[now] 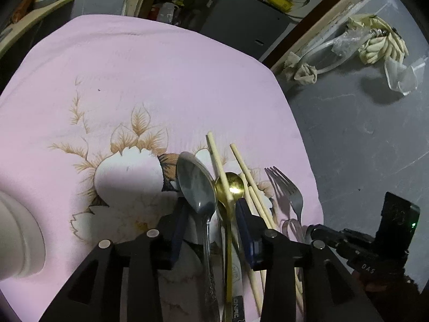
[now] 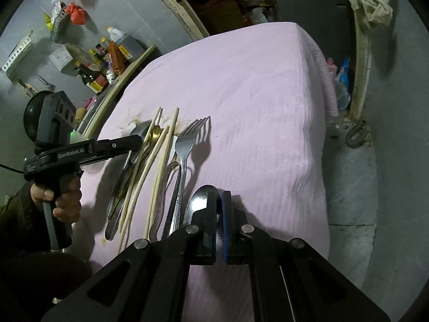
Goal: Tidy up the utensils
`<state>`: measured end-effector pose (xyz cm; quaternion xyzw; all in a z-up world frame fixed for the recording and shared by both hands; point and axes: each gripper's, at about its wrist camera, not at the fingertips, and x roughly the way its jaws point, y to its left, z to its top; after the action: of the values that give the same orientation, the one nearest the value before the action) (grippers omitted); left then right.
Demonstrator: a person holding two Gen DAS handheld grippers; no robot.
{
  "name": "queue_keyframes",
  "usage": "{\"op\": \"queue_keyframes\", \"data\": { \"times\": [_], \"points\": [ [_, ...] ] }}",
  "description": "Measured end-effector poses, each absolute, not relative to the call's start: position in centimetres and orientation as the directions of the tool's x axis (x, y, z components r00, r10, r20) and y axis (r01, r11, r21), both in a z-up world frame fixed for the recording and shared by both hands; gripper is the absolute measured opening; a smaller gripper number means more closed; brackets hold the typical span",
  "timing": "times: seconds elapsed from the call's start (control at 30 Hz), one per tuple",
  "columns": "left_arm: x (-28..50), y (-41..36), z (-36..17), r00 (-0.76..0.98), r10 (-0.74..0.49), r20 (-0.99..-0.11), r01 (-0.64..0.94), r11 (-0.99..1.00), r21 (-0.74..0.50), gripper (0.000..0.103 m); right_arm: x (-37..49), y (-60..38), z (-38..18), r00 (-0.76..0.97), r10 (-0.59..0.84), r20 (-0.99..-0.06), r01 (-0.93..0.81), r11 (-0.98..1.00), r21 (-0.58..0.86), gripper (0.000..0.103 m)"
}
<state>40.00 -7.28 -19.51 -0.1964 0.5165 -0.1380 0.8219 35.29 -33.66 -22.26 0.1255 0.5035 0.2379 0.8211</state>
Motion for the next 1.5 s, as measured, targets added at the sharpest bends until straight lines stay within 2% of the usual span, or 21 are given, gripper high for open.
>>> {"op": "queue_keyframes", "data": {
  "times": [0.07,0.13,0.27,0.33,0.53,0.57,0.6,0.7,0.93,1.1,1.33,1.5],
  "points": [
    [40.1,-7.3,-19.6,0.423,-0.424,-0.801,0.021,0.888,-0.459,0.031,35.5,-33.4,-22.4,0.367,0.526,-0.767,-0.277,0.849,0.45,0.004],
    [40.1,-7.1,-19.7,0.416,-0.404,-0.815,0.016,0.899,-0.437,0.017,35.8,-32.7,-22.5,0.347,0.529,-0.774,-0.303,0.845,0.441,0.006],
    [40.4,-7.1,-19.8,0.381,-0.432,-0.817,0.015,0.887,-0.462,0.008,36.0,-31.7,-22.3,0.308,0.537,-0.786,-0.366,0.829,0.423,0.02],
    [40.6,-7.6,-19.9,0.362,-0.443,-0.82,0.02,0.883,-0.468,0.005,36.1,-31.3,-22.0,0.297,0.526,-0.797,-0.388,0.829,0.402,0.021],
    [39.7,-8.3,-19.7,0.35,-0.449,-0.822,0.037,0.883,-0.467,0.003,36.5,-30.4,-21.5,0.277,0.487,-0.828,-0.405,0.841,0.359,0.021],
    [39.4,-8.2,-19.6,0.349,-0.454,-0.82,0.035,0.881,-0.472,0.003,36.4,-30.2,-21.4,0.278,0.476,-0.835,-0.406,0.845,0.347,0.019],
    [39.1,-8.1,-19.5,0.349,-0.458,-0.818,0.034,0.878,-0.477,0.003,36.4,-30.0,-21.2,0.28,0.46,-0.843,-0.405,0.853,0.331,0.011],
    [37.9,-7.8,-18.8,0.36,-0.482,-0.799,0.044,0.864,-0.502,0.003,36.3,-30.3,-20.8,0.285,0.459,-0.842,-0.356,0.866,0.351,0.004],
    [35.0,-7.5,-15.6,0.434,-0.497,-0.751,0.116,0.858,-0.501,0.003,33.0,-31.6,-18.6,0.414,0.417,-0.809,-0.232,0.908,0.35,0.001],
    [33.4,-7.4,-12.4,0.513,-0.487,-0.706,0.164,0.864,-0.477,0.003,28.9,-31.1,-15.9,0.54,0.304,-0.785,-0.153,0.952,0.264,0.001],
    [30.9,-5.7,-7.1,0.609,-0.491,-0.623,0.248,0.864,-0.438,0.003,24.2,-29.0,-9.8,0.736,0.143,-0.661,-0.055,0.987,0.153,0.001],
    [29.2,-2.0,-3.7,0.665,-0.501,-0.554,0.269,0.852,-0.448,0.003,23.4,-25.7,-5.2,0.833,0.115,-0.542,-0.066,0.992,0.109,0.001]
  ]
}}
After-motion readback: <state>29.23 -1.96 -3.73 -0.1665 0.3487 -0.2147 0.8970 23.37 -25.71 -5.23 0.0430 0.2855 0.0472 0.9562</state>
